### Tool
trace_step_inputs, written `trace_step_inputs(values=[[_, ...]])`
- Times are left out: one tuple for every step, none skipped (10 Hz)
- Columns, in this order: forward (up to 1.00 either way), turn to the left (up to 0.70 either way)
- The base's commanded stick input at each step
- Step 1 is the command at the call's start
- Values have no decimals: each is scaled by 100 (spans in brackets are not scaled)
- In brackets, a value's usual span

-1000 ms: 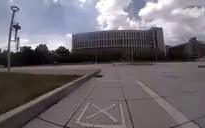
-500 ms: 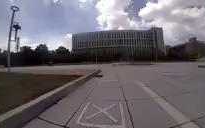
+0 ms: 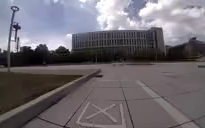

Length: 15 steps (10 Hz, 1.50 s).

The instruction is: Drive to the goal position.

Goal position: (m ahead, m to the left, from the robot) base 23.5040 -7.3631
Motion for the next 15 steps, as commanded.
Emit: trace_step_inputs(values=[[5, 0], [5, 0], [5, 0], [6, 0], [5, 0], [6, 0], [5, 0], [6, 0], [6, 0], [5, 0], [5, 0], [6, 0], [6, 0], [5, 0], [5, 0]])
